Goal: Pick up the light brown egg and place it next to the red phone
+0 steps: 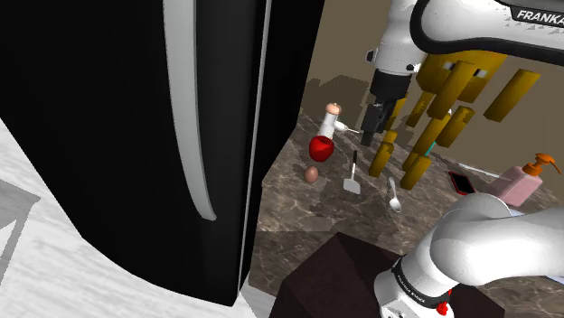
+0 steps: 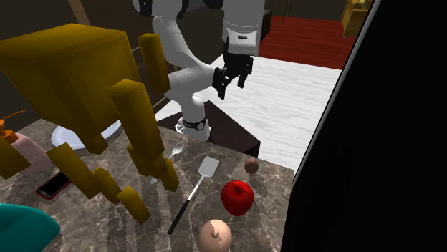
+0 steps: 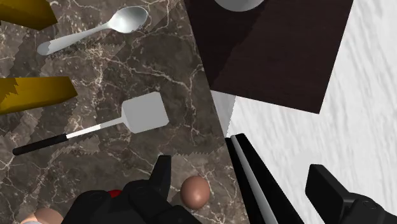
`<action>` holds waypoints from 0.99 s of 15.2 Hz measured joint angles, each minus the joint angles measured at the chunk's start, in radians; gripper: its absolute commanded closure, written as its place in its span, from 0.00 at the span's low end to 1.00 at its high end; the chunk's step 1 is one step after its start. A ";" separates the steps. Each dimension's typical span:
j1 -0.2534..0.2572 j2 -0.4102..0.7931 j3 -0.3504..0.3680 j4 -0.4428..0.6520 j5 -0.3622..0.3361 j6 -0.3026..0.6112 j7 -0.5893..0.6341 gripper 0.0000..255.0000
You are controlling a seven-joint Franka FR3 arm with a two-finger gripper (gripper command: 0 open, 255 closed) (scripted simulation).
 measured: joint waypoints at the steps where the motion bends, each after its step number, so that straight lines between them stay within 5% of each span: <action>1: 0.000 0.000 0.000 0.000 0.000 0.000 0.000 0.00; 5: 0.009 -0.006 0.008 -0.094 -0.012 0.135 -0.016 0.00; 15: 0.015 0.140 0.026 -0.336 -0.074 0.684 -0.055 0.00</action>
